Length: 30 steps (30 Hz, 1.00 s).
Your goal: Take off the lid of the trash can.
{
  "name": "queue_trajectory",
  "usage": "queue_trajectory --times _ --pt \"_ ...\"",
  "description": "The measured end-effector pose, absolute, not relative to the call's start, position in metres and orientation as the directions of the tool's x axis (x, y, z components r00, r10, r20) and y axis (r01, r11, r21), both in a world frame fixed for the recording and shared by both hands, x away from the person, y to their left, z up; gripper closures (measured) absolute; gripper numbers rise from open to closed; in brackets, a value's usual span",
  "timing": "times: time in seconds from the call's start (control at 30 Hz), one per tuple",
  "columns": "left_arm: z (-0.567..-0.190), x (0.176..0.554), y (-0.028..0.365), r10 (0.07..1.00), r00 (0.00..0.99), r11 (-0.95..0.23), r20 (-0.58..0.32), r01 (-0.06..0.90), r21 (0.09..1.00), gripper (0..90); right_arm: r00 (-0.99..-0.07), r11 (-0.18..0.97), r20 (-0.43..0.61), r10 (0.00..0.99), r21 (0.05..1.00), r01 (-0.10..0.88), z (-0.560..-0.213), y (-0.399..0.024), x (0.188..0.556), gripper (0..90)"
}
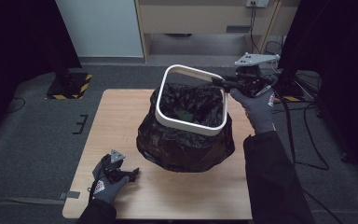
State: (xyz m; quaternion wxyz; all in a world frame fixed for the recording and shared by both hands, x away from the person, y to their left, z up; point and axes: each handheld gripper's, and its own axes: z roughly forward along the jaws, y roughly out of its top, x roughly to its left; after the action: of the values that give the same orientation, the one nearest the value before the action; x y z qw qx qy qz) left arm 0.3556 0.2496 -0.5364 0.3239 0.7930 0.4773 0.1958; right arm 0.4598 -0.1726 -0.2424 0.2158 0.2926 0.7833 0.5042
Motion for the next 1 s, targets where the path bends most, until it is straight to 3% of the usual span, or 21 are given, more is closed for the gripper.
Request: queue_trajectory --times 0.33,1.0 --pt "-0.536 0.356 0.249 0.885 0.466 -0.334 0.001 0.632 0.7 0.0 -0.691 0.222 -0.033 0.722 0.957 0.187 -0.23 -0.196 0.44 79.5" --pt "-0.536 0.355 0.249 0.887 0.461 -0.331 0.002 0.634 0.699 0.0 -0.492 0.085 -0.049 0.869 0.995 0.052 -0.219 -0.253 0.396 79.3"
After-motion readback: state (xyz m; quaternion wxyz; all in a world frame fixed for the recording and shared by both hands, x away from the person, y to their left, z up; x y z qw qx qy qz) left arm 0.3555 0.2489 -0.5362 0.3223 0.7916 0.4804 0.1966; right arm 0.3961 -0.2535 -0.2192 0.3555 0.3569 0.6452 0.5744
